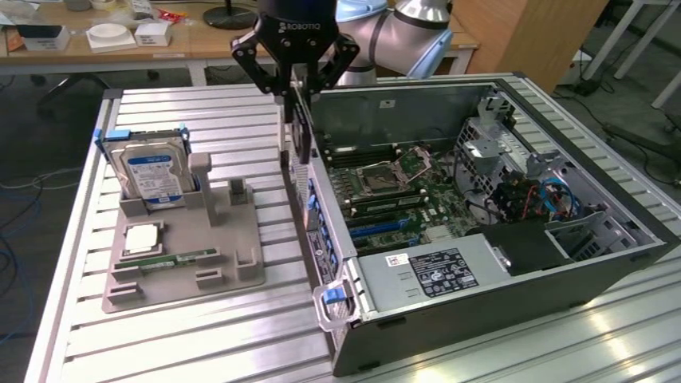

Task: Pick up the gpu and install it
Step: 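Pick up the gpu and move the gpu toward the slot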

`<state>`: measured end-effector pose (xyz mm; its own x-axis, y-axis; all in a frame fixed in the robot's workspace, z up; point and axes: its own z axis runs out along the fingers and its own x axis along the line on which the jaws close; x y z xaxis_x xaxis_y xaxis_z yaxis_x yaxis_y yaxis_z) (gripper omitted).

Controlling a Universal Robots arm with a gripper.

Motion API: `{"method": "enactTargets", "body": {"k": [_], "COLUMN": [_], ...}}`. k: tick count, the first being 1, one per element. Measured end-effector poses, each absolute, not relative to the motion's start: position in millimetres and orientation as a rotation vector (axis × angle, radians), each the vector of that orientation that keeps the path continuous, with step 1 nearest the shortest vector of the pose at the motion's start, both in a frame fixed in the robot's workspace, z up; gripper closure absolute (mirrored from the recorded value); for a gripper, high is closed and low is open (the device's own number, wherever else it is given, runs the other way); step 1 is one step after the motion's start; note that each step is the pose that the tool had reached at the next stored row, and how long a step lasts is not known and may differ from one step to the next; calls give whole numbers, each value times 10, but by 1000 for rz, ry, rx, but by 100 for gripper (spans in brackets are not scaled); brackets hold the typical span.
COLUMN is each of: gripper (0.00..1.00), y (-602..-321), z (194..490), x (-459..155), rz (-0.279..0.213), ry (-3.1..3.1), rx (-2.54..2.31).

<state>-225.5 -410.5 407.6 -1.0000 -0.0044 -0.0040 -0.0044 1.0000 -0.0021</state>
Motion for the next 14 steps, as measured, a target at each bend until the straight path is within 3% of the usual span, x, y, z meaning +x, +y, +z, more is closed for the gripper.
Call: {"method": "enactTargets", "body": {"k": [3, 14], "gripper": [73, 73], "y": [-4105, -4105], "z": [4075, 4058], "x": [-2231, -2023], "rz": [-29, -30], "ry": [3138, 3137], "rx": [-6, -3]}}
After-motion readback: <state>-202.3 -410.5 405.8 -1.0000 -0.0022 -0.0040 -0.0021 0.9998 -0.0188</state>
